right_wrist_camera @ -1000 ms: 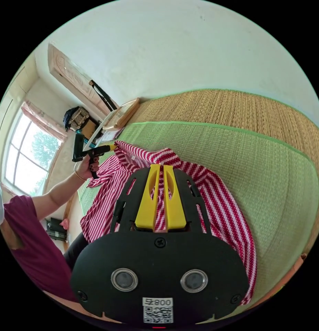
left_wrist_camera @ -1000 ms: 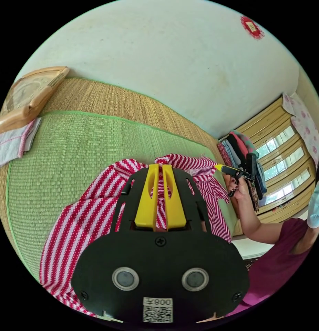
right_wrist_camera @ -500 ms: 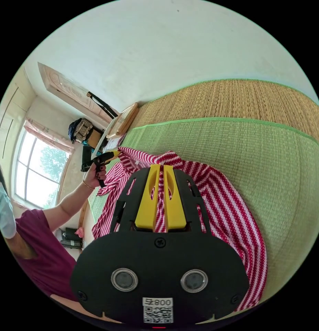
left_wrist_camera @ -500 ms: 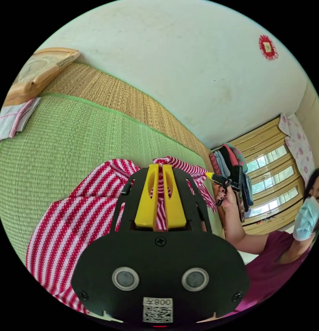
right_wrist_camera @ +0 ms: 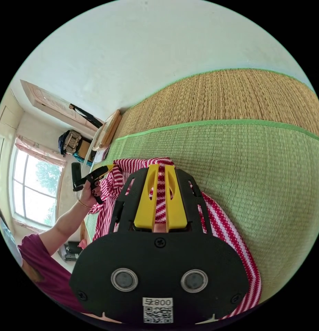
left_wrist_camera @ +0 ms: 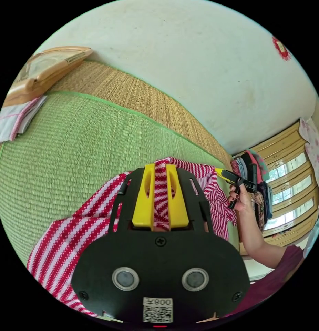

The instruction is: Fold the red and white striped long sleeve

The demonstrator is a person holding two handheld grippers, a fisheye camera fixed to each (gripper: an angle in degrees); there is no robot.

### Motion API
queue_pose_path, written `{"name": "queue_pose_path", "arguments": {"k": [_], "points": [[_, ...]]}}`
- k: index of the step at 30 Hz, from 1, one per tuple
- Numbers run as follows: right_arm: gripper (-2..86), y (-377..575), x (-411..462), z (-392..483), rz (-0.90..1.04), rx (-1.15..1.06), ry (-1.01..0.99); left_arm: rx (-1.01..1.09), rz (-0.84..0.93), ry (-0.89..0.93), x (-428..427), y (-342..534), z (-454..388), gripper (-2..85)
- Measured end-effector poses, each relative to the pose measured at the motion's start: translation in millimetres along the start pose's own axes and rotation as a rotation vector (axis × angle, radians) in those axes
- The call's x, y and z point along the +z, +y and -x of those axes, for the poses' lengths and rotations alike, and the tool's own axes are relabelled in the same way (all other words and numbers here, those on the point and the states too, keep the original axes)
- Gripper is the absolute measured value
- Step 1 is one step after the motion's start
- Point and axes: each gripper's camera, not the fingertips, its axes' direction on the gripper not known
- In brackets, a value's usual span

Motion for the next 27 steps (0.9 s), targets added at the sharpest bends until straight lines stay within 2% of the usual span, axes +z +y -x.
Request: {"name": "queue_pose_path", "arguments": {"k": [5, 9, 14, 21, 24, 27], "points": [[1.9, 29.9, -21.3, 17.3, -0.090, -0.049, 0.009, 0.084, -0.089, 0.000, -25.5, 16.5, -30.5, 5.7], [0.8, 50.6, -13.4, 30.2, -0.088, -0.096, 0.029, 0.171, 0.000, -0.067, -8.9, 20.0, -55.7, 3.0], [0.2, 38.0, 26.8, 45.3, -0.009, -0.106, 0.135, 0.131, 0.072, -0.149, 13.6, 3.8, -62.8, 1.0], [0.1, 34.5, 32.4, 71.2, 0.012, -0.141, 0.171, 0.199, 0.049, -0.117, -11.0, 5.7, -94.0, 0.4], [0.1, 39.3, 36.1, 75.1, 0.032, -0.133, 0.208, 0.206, 0.118, -0.190, -6.4, 5.9, -99.4, 0.3], [0.1, 43.2, 28.8, 84.2, 0.018, -0.136, 0.186, 0.197, 0.044, -0.138, -29.7, 5.3, -108.5, 0.3]]}}
